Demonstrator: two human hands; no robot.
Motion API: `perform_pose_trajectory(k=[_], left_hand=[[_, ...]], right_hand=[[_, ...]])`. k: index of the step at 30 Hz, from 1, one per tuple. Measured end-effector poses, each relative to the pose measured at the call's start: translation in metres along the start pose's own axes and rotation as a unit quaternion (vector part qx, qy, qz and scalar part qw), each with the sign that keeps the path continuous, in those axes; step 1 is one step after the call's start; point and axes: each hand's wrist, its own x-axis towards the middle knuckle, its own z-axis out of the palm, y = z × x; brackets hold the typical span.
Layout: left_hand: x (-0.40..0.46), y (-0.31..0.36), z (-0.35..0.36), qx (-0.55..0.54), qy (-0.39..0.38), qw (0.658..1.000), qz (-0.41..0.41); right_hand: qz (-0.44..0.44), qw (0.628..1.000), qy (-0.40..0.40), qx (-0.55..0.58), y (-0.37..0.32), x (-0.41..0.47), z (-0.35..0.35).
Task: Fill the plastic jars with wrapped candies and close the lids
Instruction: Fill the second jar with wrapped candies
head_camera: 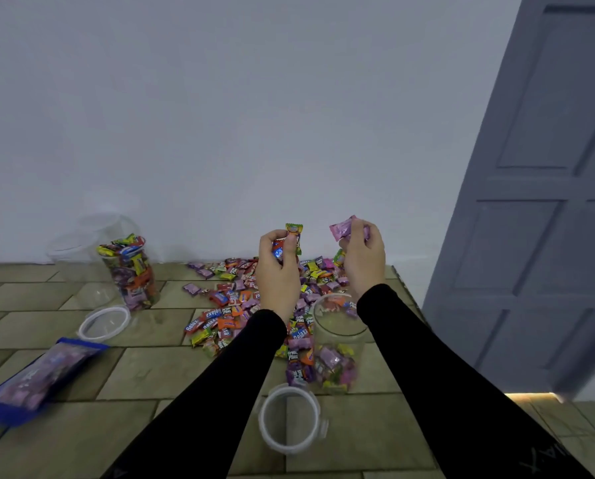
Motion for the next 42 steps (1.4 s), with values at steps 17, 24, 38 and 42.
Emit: perform_pose_trajectory(k=[17,24,38,42], left_hand=[[-0.032,0.015,0.021,-0.021,-0.054,0.998,0.011],[-0.040,0.012,0.023,0.008,-0.084,0.996,0.033],[-0.045,-0.003,0.025,0.025,-0.091,0.995,0.029],[-0.046,-0.005,0.026,0.021,-0.091,0.995,0.034]], right_hand=[[0.020,0.986,0.083,0.145,0.006,-0.021,-0.031],[0.033,0.985,0.086,0.144,0.011,-0.021,-0.031],[0.079,0.985,0.084,0.132,0.017,-0.016,-0.033],[0.092,0.985,0.068,0.126,0.017,-0.016,-0.034]])
